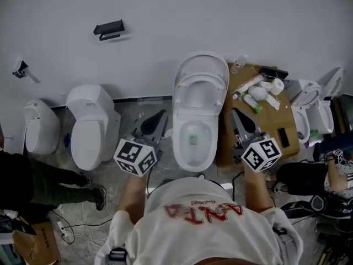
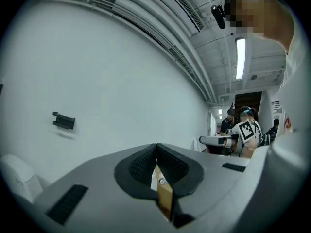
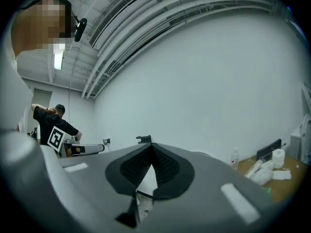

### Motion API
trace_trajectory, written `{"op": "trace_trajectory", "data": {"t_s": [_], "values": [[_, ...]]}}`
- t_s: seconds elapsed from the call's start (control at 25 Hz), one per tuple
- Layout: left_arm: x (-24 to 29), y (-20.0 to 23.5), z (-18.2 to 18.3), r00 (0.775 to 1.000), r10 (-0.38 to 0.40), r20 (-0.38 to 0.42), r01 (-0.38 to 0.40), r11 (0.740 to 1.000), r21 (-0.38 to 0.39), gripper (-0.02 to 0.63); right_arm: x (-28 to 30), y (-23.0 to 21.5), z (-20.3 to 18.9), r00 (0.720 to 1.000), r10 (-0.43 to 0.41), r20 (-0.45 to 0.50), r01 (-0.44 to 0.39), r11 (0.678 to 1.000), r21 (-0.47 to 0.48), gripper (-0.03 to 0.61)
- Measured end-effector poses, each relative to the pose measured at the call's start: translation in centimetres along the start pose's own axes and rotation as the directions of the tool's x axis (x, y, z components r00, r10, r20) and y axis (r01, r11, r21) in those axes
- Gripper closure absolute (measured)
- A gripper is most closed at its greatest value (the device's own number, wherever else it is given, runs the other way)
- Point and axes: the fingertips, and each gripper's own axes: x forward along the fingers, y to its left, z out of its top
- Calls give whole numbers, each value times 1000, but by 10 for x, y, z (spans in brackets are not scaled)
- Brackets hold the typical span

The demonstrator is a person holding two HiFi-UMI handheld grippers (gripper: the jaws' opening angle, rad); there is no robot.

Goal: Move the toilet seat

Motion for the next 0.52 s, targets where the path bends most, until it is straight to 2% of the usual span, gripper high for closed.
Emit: {"op": "trace_trajectory", "data": {"t_s": [0.52], "values": [[0,-8,-3,1000,-22,-4,22,1000,-12,604,-8,1,-7,1000,-5,-14,5,1000,-12,577]]}}
